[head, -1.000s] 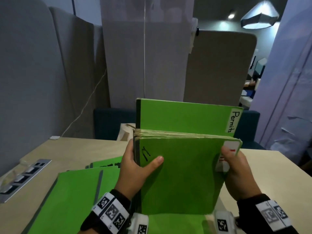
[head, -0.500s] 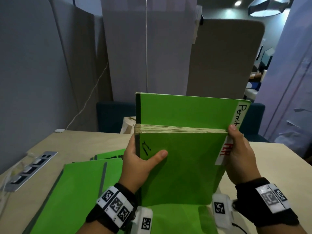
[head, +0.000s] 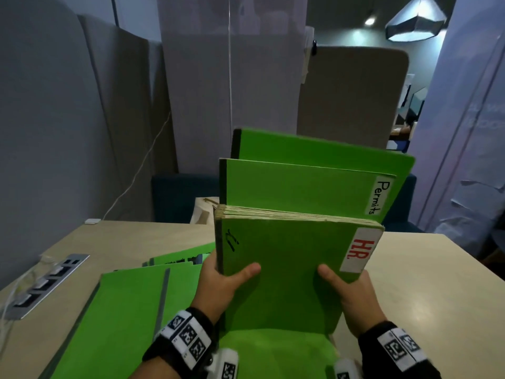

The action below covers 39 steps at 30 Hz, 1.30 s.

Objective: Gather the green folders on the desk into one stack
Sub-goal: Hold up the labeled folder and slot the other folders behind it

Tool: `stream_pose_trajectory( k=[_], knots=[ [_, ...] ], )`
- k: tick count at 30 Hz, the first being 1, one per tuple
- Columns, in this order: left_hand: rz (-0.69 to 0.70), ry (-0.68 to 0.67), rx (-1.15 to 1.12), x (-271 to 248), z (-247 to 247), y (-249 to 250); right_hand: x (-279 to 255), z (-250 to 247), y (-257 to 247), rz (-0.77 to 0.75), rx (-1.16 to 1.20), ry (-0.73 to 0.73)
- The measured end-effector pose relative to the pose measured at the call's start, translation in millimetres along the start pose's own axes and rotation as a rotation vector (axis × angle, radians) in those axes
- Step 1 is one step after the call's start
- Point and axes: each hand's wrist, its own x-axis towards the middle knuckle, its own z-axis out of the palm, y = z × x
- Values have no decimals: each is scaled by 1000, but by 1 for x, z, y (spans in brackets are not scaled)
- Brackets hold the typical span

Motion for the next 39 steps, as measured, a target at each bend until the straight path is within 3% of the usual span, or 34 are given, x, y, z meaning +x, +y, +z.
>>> stream_pose_trajectory(
  k=[5, 11, 15, 25, 30, 35, 39],
  knots=[
    [91, 16, -8, 10, 9, 21, 11, -1, -18, -89, -23, 36],
    [-126, 41, -45, -8, 9, -34, -3, -7, 34, 54, -45, 54],
    [-149, -38, 8, -7, 3, -37, -6, -12, 39, 72, -58, 47],
    [129, -38, -27, 3, 4, 17, 4, -10, -3, -152, -107, 96],
    [146, 92, 17, 6, 17, 18, 7, -3, -3, -95, -69, 120],
    [165, 77, 28, 5, 30, 25, -5, -18, -9, -152, -52, 169],
    [179, -19, 15, 1, 54, 33, -17, -40, -30, -236, -87, 226]
  ],
)
